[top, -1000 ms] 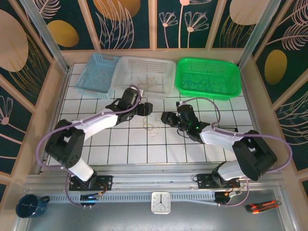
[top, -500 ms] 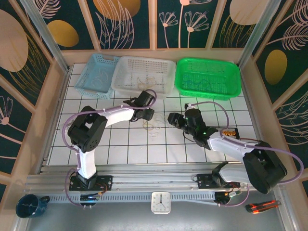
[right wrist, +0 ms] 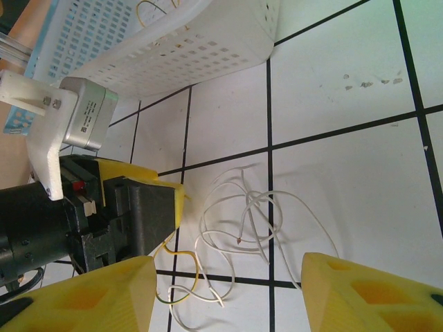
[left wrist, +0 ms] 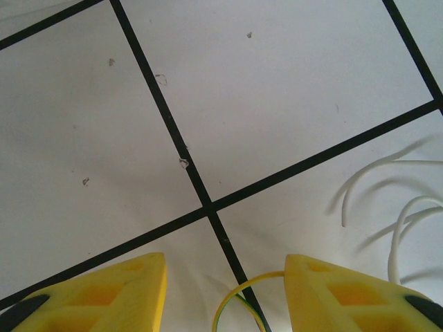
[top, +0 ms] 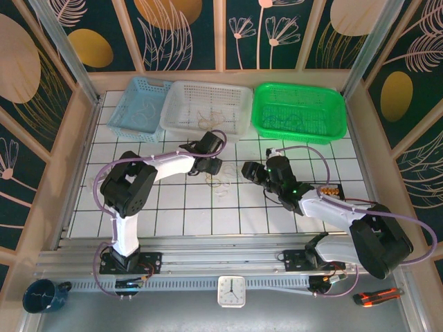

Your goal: Untangle the cables

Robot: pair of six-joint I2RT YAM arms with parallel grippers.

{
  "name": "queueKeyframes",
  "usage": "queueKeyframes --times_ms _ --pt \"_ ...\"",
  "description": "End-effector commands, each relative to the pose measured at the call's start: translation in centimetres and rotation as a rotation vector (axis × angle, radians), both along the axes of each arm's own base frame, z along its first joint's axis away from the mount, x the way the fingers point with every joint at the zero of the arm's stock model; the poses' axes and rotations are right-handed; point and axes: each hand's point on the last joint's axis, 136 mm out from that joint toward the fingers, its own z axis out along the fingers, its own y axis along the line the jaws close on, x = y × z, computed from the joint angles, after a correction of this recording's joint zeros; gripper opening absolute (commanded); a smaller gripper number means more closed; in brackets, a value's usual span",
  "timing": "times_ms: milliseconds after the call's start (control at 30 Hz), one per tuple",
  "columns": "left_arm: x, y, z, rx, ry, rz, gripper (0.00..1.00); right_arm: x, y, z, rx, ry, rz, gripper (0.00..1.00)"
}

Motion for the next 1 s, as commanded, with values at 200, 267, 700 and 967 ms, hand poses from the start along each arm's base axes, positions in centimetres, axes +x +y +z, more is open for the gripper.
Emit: queueKeyframes --times_ms 200,267,700,967 --pt "-0.7 -0.3 -1.7 0.009 0.046 -0.011 0.48 0.4 -0.3 0.1 0.016 -0.004 -0.03 0.57" --pt "-0.7 -0.4 -1.5 0.004 0.045 -0.008 0.48 0.4 -0.3 0.2 0.017 -0.006 -0.03 0.57" --pt "-1.0 -0.5 2.0 -0.061 0.001 -0.003 0.59 0.5 -0.2 0.1 0.026 -0.004 -0.034 0.57" --pt "-1.4 -0.6 0.3 -0.051 0.032 -0.015 0.57 0.6 -0.2 0.1 0.024 0.0 -0.036 0.57"
